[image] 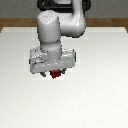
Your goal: Place the red cube on top of the green cube.
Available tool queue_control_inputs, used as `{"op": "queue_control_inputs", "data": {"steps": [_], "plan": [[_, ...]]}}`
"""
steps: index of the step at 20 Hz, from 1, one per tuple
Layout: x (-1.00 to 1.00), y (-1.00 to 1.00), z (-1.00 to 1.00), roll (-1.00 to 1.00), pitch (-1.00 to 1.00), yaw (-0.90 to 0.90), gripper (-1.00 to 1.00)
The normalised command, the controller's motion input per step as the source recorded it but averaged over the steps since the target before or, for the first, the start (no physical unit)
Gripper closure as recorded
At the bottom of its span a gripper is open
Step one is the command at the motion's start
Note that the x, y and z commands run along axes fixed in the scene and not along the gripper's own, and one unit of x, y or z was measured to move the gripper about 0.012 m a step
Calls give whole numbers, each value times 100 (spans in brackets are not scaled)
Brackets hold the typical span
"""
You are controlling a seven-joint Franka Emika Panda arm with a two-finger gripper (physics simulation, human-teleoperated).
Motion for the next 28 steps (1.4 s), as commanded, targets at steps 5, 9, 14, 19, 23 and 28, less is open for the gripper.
{"op": "queue_control_inputs", "data": {"steps": [5, 9, 14, 19, 23, 28], "plan": [[0, 0, 0, 0, 0, 0, 100], [0, 0, 25, 0, 0, 0, 100], [0, 0, 80, 0, 0, 0, 100], [0, 0, 100, 0, 0, 0, 100], [-12, 0, 50, 0, 0, 0, 100], [-100, 0, 0, 0, 0, 0, 100]]}}
